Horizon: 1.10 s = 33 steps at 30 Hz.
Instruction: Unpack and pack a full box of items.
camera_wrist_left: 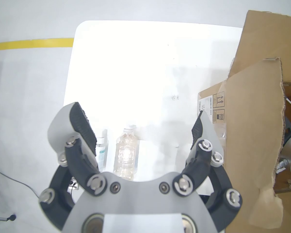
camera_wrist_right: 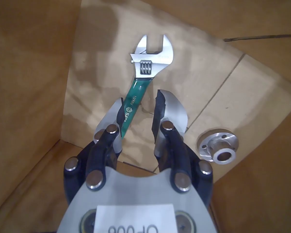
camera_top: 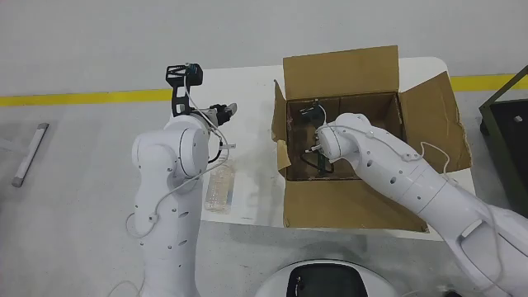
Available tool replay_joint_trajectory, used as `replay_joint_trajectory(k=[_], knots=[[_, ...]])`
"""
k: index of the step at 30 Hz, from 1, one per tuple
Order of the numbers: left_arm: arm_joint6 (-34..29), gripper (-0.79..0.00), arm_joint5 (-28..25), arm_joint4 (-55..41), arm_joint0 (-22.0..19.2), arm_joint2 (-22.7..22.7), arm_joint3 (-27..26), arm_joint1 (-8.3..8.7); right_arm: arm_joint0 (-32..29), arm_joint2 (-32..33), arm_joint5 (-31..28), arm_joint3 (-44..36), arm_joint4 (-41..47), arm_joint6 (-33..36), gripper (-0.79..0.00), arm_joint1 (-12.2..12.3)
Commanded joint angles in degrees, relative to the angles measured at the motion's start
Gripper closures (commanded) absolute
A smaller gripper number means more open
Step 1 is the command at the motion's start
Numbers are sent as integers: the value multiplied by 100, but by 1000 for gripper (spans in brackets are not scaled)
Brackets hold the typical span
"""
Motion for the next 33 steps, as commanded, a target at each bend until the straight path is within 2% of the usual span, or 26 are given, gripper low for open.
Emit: replay_joint_trajectory(k=[1, 9, 23, 27, 31, 33], knots=[[11, -785, 19, 21, -5, -18, 22, 3, 48, -45, -18, 156, 51, -59, -317, -79], [21, -785, 17, 29, -16, -10, 36, 5, 173, -148, 50, 624, 168, -164, -308, -333], [21, -785, 17, 29, -16, -10, 36, 5, 201, -114, -23, 1028, 66, -203, -289, -535], [21, -785, 17, 29, -16, -10, 36, 5, 212, -85, -62, 1134, 42, -207, -237, -581], [21, -785, 17, 29, -16, -10, 36, 5, 220, -55, -75, 1195, -5, -218, -6, -621], [21, -785, 17, 29, -16, -10, 36, 5, 222, -48, -54, 1199, -74, -228, 0, -636]])
